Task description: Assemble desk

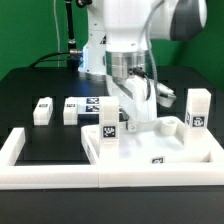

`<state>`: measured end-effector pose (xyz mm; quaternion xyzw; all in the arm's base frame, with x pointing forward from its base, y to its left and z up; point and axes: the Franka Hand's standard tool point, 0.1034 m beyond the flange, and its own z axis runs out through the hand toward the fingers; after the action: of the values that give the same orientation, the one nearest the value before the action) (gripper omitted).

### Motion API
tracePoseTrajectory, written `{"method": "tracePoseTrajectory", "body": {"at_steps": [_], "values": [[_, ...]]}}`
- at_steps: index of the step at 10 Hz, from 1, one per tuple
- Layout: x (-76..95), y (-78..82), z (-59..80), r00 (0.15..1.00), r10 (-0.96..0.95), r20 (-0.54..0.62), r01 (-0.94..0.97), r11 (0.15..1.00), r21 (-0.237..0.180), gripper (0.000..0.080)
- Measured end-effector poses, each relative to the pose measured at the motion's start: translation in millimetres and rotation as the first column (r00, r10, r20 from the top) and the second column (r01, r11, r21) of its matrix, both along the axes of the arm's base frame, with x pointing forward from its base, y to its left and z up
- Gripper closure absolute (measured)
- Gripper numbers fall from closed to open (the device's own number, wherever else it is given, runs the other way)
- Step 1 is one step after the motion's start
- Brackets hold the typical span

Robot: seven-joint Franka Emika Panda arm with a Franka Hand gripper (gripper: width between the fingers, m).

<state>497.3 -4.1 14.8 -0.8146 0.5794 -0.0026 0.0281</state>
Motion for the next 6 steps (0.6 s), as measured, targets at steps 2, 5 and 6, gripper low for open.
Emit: {"method": "tracePoseTrajectory", "body": {"at_steps": [2, 5, 6], "values": [[-6.5, -17.3, -2.5, 0.978, 0.207, -0.002, -0.207, 0.978, -0.009, 0.0742], [-7.3, -25.6, -2.6, 0.937, 0.349, -0.002, -0.349, 0.937, -0.021, 0.0742], [-1.2, -31.2, 0.2, 0.882, 0.472, -0.004, -0.472, 0.881, -0.026, 0.0742]]}}
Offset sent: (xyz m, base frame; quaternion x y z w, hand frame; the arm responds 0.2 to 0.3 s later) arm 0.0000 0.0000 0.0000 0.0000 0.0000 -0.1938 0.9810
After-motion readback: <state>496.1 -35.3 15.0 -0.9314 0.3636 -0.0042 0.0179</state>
